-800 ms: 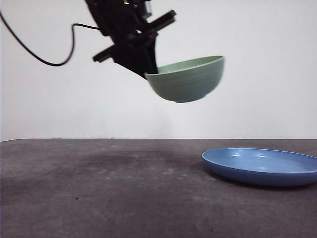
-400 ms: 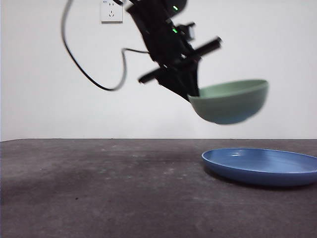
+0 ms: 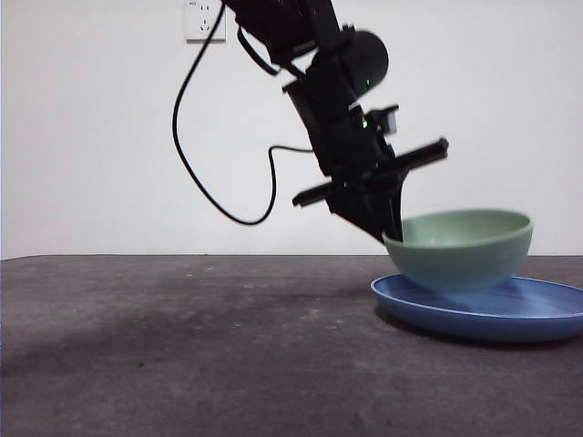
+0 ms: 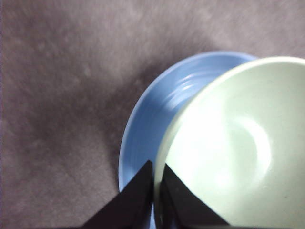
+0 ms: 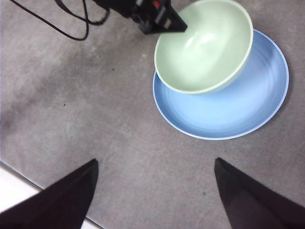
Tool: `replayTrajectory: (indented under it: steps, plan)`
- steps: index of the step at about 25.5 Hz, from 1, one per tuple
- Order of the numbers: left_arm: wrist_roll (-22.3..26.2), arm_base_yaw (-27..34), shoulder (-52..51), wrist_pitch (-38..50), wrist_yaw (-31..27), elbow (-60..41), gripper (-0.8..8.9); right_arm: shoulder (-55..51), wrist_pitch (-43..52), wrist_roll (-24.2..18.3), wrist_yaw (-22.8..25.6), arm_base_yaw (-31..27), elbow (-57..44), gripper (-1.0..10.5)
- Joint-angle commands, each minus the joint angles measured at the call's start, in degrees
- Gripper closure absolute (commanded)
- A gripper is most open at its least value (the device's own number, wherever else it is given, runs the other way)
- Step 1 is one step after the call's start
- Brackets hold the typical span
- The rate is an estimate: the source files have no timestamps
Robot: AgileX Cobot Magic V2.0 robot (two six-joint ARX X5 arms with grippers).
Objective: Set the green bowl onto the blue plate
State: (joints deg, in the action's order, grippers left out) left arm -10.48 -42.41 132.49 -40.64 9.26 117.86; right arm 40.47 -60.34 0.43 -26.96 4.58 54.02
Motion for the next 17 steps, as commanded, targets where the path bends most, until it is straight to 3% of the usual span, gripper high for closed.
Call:
replayTrajectory:
  steps: [1,13,17]
  plan:
    - [-0.57,-0.87,2.47,0.48,0.15,1.81,7.99,0.17,0.24,0.46,0.07,0.17,1.2,5.6]
    - [-0.5,-2.45,3.21,0.72,0.17,1.81,7.77,0.17,0.24,0.44,0.07,0.17,1.2,5.6]
    - [-0.52,-2.54,3.19,-0.09,0.17,1.81,6.25,0.17,0.24,0.44,0.07,0.17,1.2,5.6]
